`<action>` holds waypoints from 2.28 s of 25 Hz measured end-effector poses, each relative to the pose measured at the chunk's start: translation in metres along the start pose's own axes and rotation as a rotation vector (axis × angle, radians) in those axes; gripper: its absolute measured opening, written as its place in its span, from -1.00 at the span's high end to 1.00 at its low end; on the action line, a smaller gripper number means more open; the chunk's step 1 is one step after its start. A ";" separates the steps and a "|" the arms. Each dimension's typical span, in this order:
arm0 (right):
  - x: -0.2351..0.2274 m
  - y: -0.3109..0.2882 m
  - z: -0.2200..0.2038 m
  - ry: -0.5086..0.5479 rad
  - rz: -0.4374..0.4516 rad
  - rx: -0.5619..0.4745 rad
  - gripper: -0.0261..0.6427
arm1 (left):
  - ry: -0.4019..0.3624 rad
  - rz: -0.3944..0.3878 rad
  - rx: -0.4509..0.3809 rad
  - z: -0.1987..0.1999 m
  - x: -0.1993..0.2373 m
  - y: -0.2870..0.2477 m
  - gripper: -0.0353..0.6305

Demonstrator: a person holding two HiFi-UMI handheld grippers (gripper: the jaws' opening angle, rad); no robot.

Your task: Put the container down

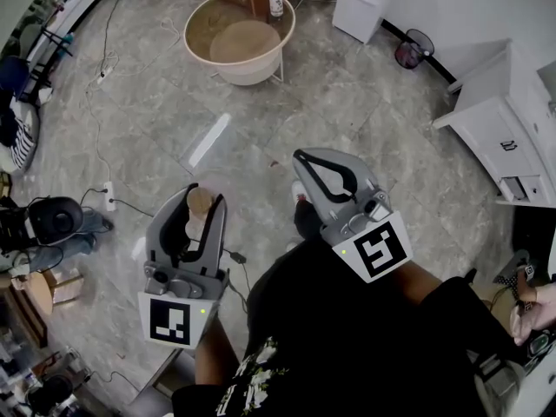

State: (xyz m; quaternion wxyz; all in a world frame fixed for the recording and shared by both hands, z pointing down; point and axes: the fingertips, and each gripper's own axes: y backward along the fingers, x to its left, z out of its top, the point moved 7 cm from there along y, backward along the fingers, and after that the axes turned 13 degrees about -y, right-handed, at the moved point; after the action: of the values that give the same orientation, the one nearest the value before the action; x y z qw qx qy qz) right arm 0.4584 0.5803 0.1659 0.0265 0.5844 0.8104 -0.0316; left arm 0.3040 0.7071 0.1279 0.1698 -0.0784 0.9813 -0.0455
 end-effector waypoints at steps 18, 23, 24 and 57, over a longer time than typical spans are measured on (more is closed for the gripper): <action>-0.124 -0.065 0.006 -0.001 0.065 0.020 0.94 | -0.002 0.051 -0.026 0.022 0.039 -0.116 0.47; -0.149 -0.075 0.002 -0.017 0.070 0.038 0.94 | 0.016 0.059 -0.004 0.018 0.042 -0.139 0.47; -0.152 -0.078 -0.001 -0.015 0.075 0.044 0.94 | 0.015 0.061 0.001 0.016 0.044 -0.141 0.47; -0.195 -0.244 -0.015 -0.025 0.080 0.083 0.94 | 0.022 0.087 0.008 -0.040 0.197 -0.203 0.47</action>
State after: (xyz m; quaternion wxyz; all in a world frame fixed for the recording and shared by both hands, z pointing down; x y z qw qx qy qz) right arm 0.2888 0.3204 0.2017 0.0134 0.6167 0.7839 -0.0713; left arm 0.1355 0.4767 0.1253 0.1613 -0.0344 0.9854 -0.0429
